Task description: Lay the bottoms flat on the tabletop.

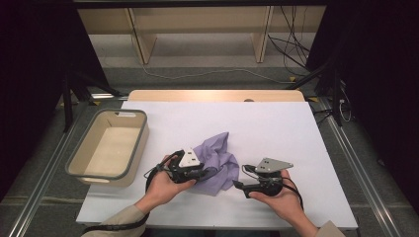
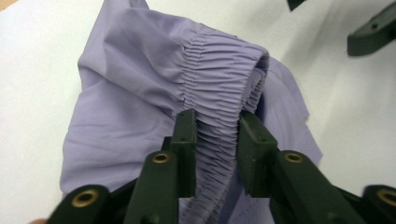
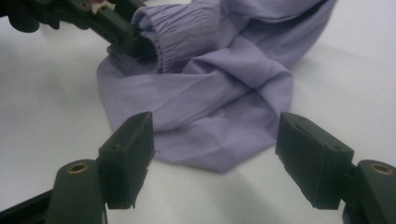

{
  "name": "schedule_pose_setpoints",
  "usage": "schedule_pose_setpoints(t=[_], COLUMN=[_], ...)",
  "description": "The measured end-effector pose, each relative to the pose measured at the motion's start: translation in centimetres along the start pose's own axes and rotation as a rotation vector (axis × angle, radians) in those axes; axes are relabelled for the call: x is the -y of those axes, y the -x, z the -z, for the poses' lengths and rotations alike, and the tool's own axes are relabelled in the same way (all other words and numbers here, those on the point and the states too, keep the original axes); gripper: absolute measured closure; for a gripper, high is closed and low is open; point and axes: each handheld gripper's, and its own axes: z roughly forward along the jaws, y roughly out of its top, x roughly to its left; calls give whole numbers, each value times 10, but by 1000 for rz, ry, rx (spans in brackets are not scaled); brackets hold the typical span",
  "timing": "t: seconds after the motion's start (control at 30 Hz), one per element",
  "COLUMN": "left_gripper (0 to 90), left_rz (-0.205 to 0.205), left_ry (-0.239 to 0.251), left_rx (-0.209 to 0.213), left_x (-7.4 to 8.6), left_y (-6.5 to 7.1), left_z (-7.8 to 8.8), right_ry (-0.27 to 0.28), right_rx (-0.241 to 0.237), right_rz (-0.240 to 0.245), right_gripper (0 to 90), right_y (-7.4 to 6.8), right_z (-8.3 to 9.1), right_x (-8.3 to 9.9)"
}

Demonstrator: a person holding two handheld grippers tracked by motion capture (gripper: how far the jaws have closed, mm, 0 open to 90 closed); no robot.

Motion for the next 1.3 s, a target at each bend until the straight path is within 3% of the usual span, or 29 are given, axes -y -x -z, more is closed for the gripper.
schedule_pose_setpoints(t=[0.23,0.37,0.47,0.53,0.57,0.6,0.63,0.67,0.77,1.03,1.3], left_gripper=[830,847,852,854,855,856,856,857,859,863,865], left_rz=[19,37,54,67,68,68,71,72,86,129,136], left_ry=[-7,1,14,28,29,29,32,35,51,85,83], left_rx=[-31,-34,-38,-44,-46,-46,-47,-50,-58,-81,-82], left_x=[-8,-11,-14,-17,-18,-18,-21,-22,-27,-42,-62], left_y=[-3,-4,-7,-9,-10,-10,-11,-12,-17,-29,-37], left_z=[-3,-2,0,1,1,1,2,2,5,8,1], right_ry=[-52,-63,-93,-157,-152,-152,-168,-174,-188,-207,-231], right_rx=[-26,-29,-36,-20,-7,-7,-2,0,5,-23,-114], right_rz=[-5,-14,6,34,46,46,57,57,61,55,35], right_gripper=[295,305,344,458,512,512,637,706,851,878,879], right_y=[-1,-1,-4,-8,-9,-9,-10,-10,-12,-21,-43], right_z=[-28,-39,-49,-57,-58,-58,-59,-60,-59,-50,-32], right_x=[-5,-7,-8,-10,-11,-11,-14,-15,-17,-20,-16])
